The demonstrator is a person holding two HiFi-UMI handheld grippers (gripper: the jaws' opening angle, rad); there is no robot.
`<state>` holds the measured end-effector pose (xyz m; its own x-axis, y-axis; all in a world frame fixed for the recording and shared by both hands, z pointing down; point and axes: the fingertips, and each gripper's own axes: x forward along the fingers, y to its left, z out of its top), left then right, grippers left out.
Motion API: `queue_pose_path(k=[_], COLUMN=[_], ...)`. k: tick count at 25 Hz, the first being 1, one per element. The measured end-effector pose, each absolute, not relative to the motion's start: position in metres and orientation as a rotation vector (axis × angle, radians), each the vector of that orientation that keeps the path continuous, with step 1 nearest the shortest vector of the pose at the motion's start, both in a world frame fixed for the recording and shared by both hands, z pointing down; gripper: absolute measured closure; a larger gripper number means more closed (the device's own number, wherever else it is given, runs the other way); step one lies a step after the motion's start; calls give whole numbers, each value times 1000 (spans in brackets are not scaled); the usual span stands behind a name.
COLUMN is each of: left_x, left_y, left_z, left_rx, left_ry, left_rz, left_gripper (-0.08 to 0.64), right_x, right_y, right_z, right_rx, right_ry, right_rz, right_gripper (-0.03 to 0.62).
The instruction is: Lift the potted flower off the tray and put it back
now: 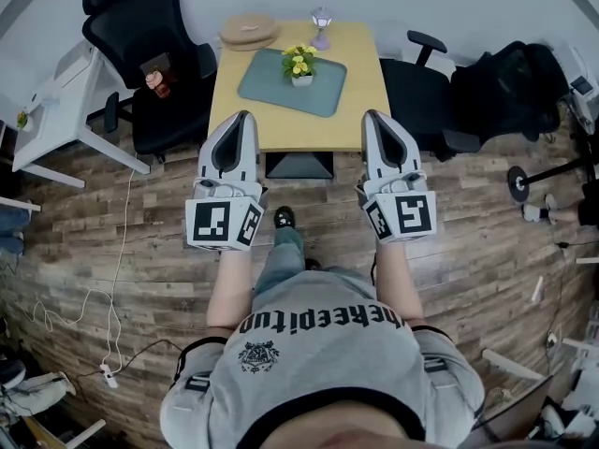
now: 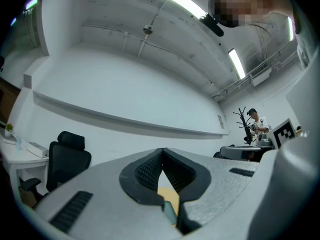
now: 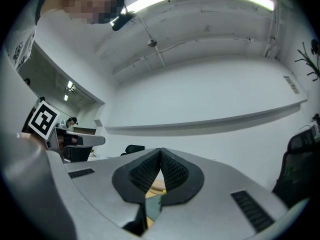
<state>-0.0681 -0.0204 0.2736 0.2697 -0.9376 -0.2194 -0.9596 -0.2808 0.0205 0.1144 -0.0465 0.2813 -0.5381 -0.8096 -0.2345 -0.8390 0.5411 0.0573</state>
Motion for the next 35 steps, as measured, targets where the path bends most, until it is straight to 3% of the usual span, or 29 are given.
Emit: queue_pose_path(k=[35], left_x=[-138], left_y=[-278], left_z=[291], left_rx=[-2603], left_ry=[1618], left_rz=[205], left_gripper=[557], right_x=[30], right_y=[-286], right_z=[294], right_rx=[-1590], right_ry=[2524], right_rz=[208], right_gripper=[589])
